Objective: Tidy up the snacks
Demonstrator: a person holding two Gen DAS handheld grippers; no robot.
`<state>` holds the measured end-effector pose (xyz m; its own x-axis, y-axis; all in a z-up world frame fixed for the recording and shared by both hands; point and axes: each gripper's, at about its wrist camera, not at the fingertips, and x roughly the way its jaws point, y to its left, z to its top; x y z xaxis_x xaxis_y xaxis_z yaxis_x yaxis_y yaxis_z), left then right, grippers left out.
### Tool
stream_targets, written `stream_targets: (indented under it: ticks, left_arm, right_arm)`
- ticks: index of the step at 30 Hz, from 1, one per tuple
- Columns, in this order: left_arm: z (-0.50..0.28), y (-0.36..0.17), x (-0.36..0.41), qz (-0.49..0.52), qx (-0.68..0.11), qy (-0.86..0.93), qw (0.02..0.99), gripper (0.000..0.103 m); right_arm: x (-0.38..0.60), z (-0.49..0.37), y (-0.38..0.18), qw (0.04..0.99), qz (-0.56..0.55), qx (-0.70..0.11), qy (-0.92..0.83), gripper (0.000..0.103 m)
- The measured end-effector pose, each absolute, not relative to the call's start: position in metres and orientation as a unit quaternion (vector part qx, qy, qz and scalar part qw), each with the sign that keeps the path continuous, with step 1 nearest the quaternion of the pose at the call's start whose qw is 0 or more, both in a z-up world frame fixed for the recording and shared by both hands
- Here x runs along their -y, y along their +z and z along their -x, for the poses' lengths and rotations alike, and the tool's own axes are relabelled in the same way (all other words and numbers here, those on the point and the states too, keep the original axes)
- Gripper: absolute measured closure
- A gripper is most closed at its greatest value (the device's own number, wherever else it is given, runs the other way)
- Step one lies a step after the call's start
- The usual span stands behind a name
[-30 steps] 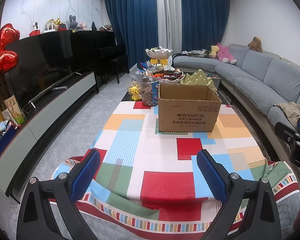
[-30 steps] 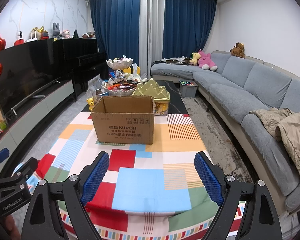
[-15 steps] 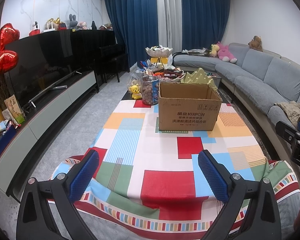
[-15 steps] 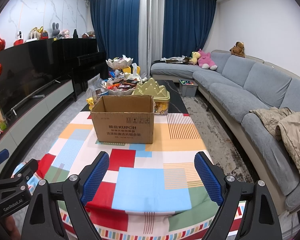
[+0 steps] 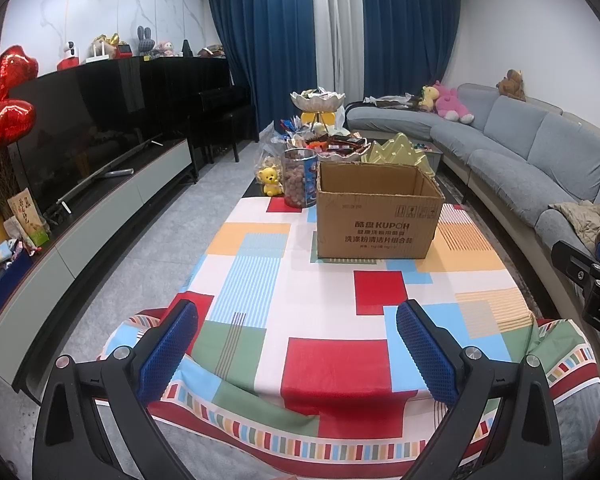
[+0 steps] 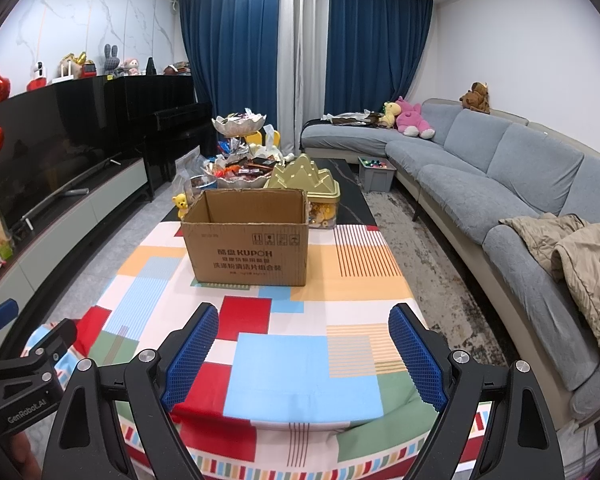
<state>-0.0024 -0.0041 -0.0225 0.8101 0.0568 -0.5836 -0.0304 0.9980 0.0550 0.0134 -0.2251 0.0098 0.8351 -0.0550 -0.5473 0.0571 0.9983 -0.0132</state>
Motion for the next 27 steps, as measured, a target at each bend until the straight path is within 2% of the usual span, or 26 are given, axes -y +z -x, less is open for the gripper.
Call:
stream_targets:
  ticks: [27]
  left_arm:
    - [0.0030,-0.0215,0.0044,-0.022,-0.307,0.023,0.951,0.002]
  right_arm:
    - [0.2256,-0.0141,0.0114,0.958,-0.002,-0.286,-0.029,0.015]
